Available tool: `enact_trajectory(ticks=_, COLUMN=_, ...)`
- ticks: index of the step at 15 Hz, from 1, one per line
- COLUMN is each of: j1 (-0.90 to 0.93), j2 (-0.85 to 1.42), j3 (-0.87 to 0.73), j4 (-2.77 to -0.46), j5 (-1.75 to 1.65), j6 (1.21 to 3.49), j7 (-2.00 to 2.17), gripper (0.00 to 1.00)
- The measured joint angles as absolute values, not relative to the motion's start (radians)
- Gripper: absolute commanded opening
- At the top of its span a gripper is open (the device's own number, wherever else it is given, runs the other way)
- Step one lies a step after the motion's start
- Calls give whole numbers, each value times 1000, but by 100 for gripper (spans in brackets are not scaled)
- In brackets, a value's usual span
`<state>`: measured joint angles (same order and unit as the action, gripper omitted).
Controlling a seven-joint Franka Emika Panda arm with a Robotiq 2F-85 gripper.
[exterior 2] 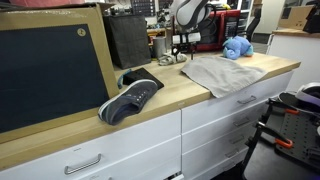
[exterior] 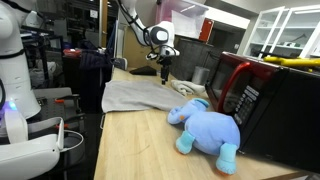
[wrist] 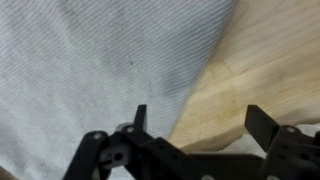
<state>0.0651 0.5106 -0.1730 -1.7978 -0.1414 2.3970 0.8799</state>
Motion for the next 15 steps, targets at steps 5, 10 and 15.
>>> enact_trajectory(ticks=5, j1=102, j2=628, j3=-224, j4=-1701, j5=-180, j6=2357, j7=1008, gripper=75)
enact_trajectory(ticks=10, j1=126, j2=656, j3=-234, j4=-1602, j5=-206, j6=2199, j7=1068, gripper=44)
enact_trajectory(ticks=15, j1=116, j2=667, j3=-250, j4=-1545, j5=-262, j6=2073, j7=1069, gripper=5)
